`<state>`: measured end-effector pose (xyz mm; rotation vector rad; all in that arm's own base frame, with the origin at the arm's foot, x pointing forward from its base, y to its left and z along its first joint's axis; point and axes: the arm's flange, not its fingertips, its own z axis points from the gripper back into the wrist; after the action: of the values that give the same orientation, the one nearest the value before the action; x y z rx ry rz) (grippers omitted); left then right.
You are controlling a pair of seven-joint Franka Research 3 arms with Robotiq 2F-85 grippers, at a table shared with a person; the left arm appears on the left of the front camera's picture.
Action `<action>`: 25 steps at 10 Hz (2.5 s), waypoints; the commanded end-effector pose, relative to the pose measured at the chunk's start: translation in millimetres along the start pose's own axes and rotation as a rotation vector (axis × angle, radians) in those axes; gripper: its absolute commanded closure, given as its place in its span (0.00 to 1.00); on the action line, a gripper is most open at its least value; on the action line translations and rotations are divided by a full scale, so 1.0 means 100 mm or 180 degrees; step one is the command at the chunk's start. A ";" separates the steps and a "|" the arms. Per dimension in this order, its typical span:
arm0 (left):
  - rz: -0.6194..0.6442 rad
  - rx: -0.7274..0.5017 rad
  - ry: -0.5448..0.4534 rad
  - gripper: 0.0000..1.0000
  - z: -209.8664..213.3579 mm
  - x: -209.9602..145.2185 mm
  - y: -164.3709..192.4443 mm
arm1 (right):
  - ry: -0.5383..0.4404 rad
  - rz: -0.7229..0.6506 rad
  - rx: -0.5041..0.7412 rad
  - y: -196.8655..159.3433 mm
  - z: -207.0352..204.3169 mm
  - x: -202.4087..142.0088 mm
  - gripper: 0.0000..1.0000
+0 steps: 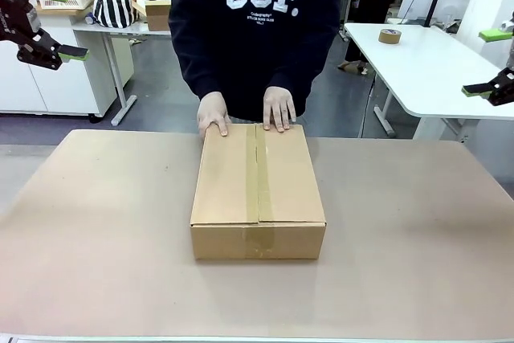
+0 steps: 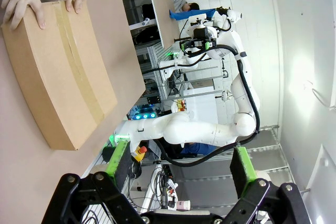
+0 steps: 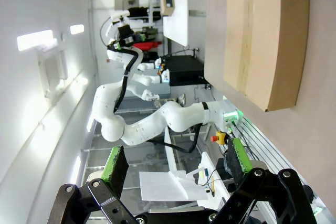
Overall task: Pack the gift set into the box.
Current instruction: Press and hold the closed box until the human finishes sealing it.
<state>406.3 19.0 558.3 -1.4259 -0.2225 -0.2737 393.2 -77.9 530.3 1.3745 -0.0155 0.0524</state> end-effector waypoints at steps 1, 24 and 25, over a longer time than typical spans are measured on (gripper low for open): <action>0.0000 0.0000 0.0000 0.00 0.00 0.00 0.00 | 0.0000 0.0000 0.0000 0.00 0.00 0.00 0.00; -0.4307 0.0662 0.0760 0.00 -2.22 -0.64 1.58 | 0.1232 0.5086 0.0093 -0.81 -3.00 0.27 0.00; -0.4307 0.0662 0.0760 0.00 -2.22 -0.64 1.58 | 0.1232 0.5086 0.0093 -0.81 -3.00 0.27 0.00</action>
<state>393.8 -186.5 348.7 -0.7772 -0.9470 -1.4791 420.7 199.8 391.1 1.0091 -0.7431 1.5898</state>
